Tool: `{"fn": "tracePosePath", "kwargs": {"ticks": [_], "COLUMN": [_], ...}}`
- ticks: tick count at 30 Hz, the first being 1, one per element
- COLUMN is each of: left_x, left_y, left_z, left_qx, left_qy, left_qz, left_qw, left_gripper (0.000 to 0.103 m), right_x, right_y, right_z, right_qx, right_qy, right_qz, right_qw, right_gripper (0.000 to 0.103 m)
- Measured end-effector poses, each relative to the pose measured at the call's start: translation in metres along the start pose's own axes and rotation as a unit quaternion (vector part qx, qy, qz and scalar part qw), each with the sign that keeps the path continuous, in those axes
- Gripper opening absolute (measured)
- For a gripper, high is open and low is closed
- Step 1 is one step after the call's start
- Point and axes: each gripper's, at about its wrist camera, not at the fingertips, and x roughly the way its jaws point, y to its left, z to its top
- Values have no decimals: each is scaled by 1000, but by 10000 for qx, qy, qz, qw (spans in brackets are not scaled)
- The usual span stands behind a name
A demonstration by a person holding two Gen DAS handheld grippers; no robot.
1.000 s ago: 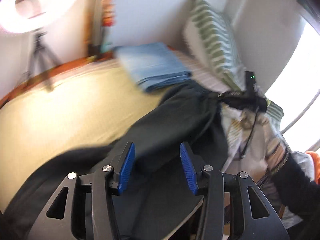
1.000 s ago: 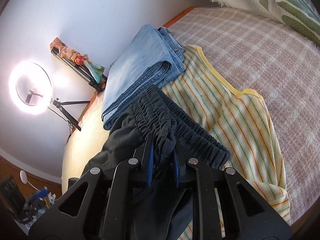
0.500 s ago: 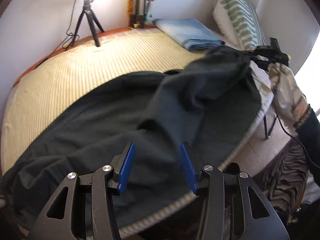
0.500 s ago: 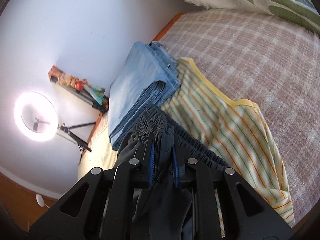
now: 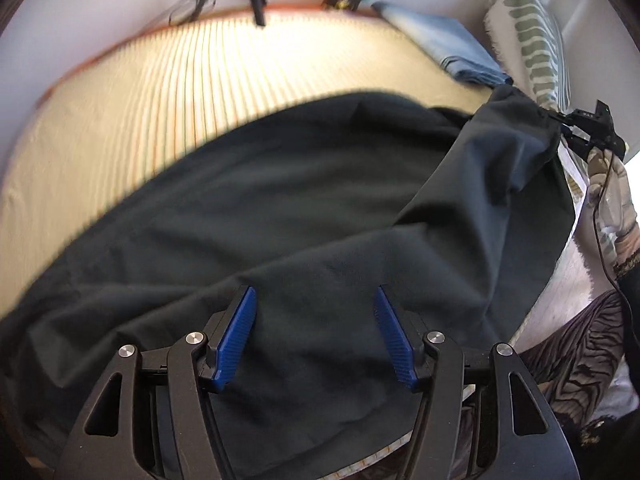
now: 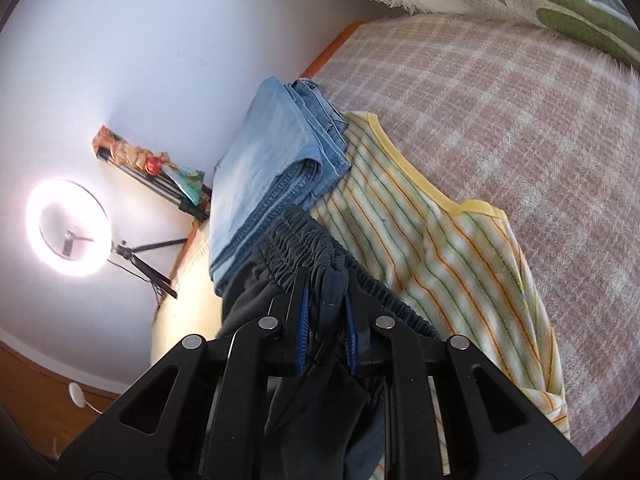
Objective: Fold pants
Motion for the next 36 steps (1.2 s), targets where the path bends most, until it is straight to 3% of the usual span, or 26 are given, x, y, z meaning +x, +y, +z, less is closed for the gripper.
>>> {"fn": "tracePosePath", "kwargs": {"ticks": [2, 3, 4, 5, 7, 10, 15, 16, 19, 21, 22, 24, 27, 29, 33, 34, 35, 36], "left_x": [3, 2, 0, -2, -10, -23, -39, -42, -45, -39, -31, -16, 8, 21, 22, 20, 18, 17], "left_y": [-1, -4, -8, -11, -14, -11, -12, -11, -13, -18, -25, -37, -45, -46, -54, -55, -55, -54], "left_z": [-3, -5, -7, -9, -15, -29, -29, -24, -6, 7, 15, 25, 28, 25, 13, 11, 9, 7], "left_qx": [50, 140, 239, 323, 462, 385, 504, 433, 279, 243, 274, 430, 546, 538, 885, 924, 949, 968], "left_qy": [-86, -136, -151, -162, -254, -316, -352, -425, -661, -676, -571, -454, -112, 113, 41, 10, 14, 28], "left_qz": [4, 68, 79, 92, 258, 98, 170, 125, -105, -349, -444, -388, -359, -287, -211, -200, -198, -170], "left_qw": [10000, 9998, 9996, 9993, 9983, 9987, 9980, 9981, 9974, 9968, 9970, 9973, 9978, 9981, 9958, 9955, 9953, 9952], "left_gripper": [57, 50, 17, 0, 0, 0, 3, 10, 43, 48, 56, 61, 61, 61, 60, 43, 18, 9], "right_x": [0, 0, 0, -1, -5, -14, -18, -18, -16, -14, -14, -14, -20, -34, -56, -55, -54, -51], "right_y": [4, 6, 7, 8, 3, -8, -14, -13, -7, -5, -4, -3, -5, -6, -9, -10, -11, -12], "right_z": [-1, -1, -1, -2, 0, 4, 6, 6, 4, 4, 3, 3, 5, 6, 2, 0, -1, -2], "right_qx": [-66, -125, -180, -206, -88, 214, 263, 255, 119, 56, 28, -40, -3, 80, -54, -131, -191, -213], "right_qy": [-12, -16, -18, -21, -40, -107, -159, -160, -143, -127, -114, -90, -93, -152, -236, -184, -145, -117], "right_qz": [-40, -83, -126, -145, -35, 182, 91, 73, -36, -46, -55, -77, -15, 240, 176, 49, -62, -132], "right_qw": [10000, 9999, 9998, 9997, 9999, 9995, 9995, 9995, 9998, 9999, 9999, 9999, 10000, 9996, 9996, 9997, 9997, 9996], "right_gripper": [16, 16, 16, 16, 16, 16, 16, 16, 16, 16, 16, 16, 16, 16, 16, 16, 16, 16]}}
